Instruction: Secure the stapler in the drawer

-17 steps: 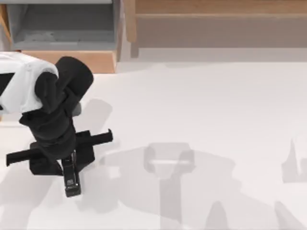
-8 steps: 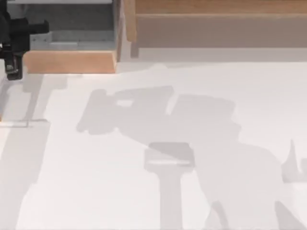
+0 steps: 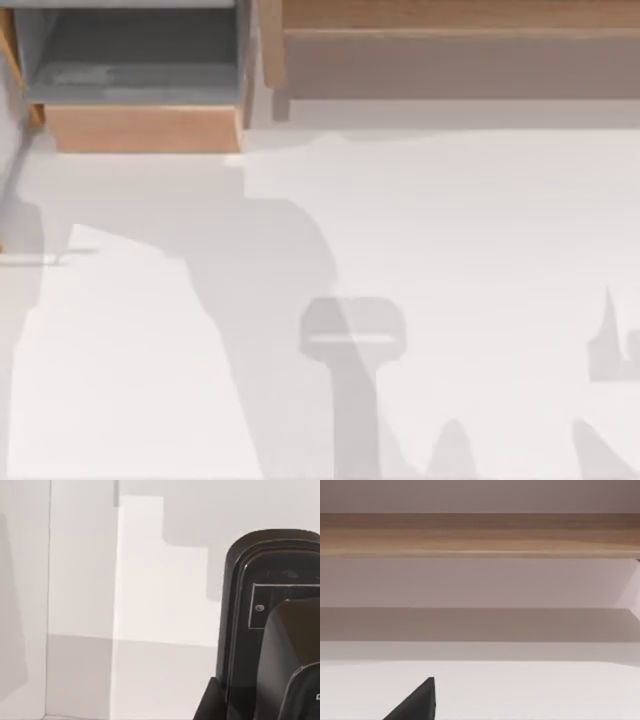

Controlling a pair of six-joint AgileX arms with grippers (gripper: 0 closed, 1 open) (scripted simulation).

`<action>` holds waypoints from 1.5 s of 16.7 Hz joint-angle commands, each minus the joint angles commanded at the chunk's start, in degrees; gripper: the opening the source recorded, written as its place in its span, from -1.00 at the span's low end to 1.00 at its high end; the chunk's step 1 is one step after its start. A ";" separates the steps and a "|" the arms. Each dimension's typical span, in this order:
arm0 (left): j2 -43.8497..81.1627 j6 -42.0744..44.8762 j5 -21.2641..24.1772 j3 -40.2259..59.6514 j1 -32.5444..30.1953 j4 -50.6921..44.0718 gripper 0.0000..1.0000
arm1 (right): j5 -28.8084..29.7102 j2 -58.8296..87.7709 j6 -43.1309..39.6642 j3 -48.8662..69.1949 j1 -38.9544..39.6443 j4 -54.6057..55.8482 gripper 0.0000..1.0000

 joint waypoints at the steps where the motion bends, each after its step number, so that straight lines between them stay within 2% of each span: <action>1: 3.75 1.51 0.37 3.76 1.26 -2.38 -1.00 | 0.00 0.00 0.00 0.00 0.00 0.00 1.00; 5: 16.20 5.02 1.40 14.81 3.17 -10.54 -1.00 | 0.00 0.00 0.00 0.00 0.00 0.00 1.00; 8: 20.36 5.64 1.31 18.47 3.07 -14.29 -1.00 | 0.00 0.00 0.00 0.00 0.00 0.00 1.00; 24: 19.79 5.66 1.24 14.79 3.05 -11.61 -1.00 | 0.00 0.00 0.00 0.00 0.00 0.00 1.00; 25: 19.79 5.66 1.24 14.79 3.05 -11.61 -0.85 | 0.00 0.00 0.00 0.00 0.00 0.00 1.00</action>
